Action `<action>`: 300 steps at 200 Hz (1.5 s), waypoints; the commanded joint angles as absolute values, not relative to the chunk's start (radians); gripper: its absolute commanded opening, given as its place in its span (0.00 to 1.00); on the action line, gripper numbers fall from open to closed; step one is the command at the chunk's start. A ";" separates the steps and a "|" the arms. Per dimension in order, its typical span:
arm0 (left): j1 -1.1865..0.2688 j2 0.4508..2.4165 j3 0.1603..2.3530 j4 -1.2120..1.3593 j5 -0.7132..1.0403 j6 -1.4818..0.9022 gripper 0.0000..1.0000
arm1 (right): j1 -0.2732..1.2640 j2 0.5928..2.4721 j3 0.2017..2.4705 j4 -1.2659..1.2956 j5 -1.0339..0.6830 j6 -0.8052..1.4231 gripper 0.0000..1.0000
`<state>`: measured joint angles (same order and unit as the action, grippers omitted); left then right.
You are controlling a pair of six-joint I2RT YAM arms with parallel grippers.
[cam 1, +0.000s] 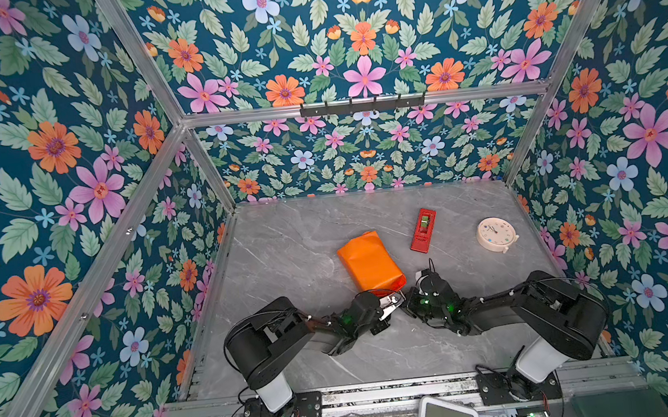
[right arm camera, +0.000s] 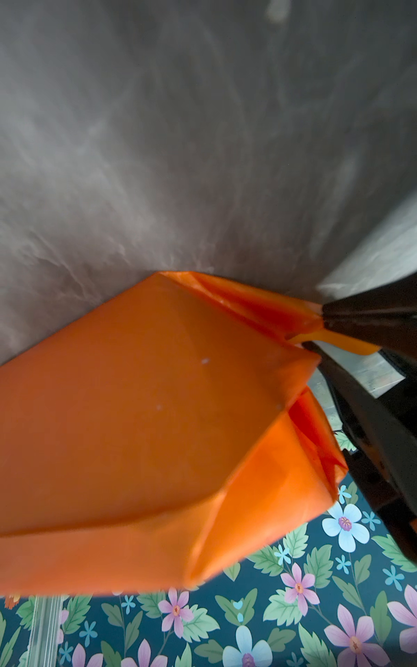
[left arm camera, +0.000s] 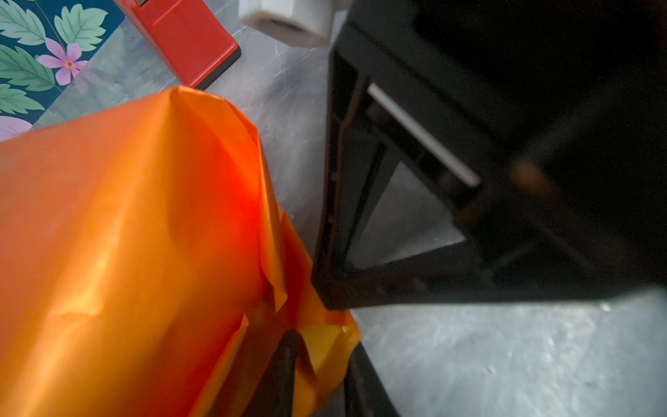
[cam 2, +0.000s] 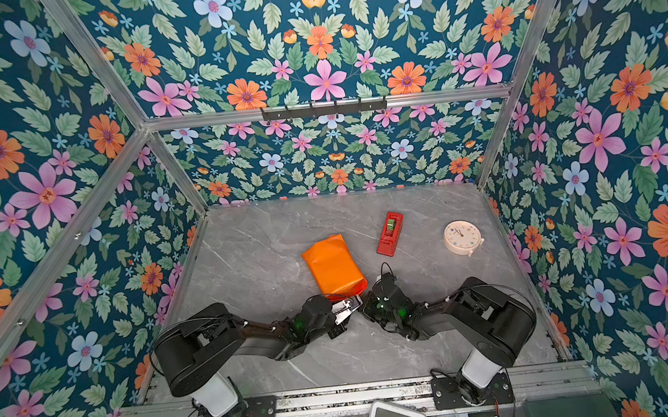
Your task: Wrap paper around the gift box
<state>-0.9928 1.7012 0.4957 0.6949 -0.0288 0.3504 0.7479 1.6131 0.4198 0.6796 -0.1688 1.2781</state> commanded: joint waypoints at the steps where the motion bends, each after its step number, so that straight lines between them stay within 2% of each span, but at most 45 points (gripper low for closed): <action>1: -0.992 1.703 0.500 0.720 -0.014 0.364 0.20 | 0.749 1.620 0.423 0.719 -0.167 1.289 0.00; 76: -0.992 1.698 0.497 0.710 -0.011 0.374 0.00 | 0.750 1.609 0.430 0.687 -0.153 1.295 0.00; 116: -0.992 1.694 0.496 0.709 0.001 0.374 0.00 | 0.745 1.572 0.430 0.627 -0.137 1.278 0.01; 147: -0.992 1.686 0.498 0.687 0.032 0.378 0.00 | 0.723 1.482 0.403 0.533 -0.143 1.227 0.15; 187: -0.992 1.677 0.501 0.670 0.052 0.377 0.00 | 0.686 1.242 0.424 0.222 -0.091 1.069 0.32; 211: -0.992 1.662 0.494 0.663 0.069 0.382 0.00 | 0.618 1.168 0.473 0.111 -0.110 0.980 0.43; 243: -0.992 1.629 0.471 0.645 0.093 0.393 0.00 | 0.570 1.225 0.607 0.033 -0.158 0.849 0.53; 246: -0.992 1.626 0.469 0.641 0.096 0.394 0.00 | 0.568 1.237 0.623 0.026 -0.162 0.838 0.55; 250: -0.992 1.620 0.467 0.635 0.098 0.396 0.00 | 0.566 1.254 0.642 0.019 -0.170 0.825 0.62; 257: -0.992 1.612 0.463 0.625 0.101 0.398 0.00 | 0.563 1.284 0.672 0.012 -0.185 0.807 0.66; 300: -0.992 1.573 0.439 0.599 0.126 0.398 0.00 | 0.562 1.474 0.810 0.001 -0.274 0.730 0.67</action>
<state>-0.9928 1.5879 0.4465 0.6201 0.1005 0.3916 0.5617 1.4078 0.7654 0.0399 -0.2054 0.8074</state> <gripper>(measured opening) 0.049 0.675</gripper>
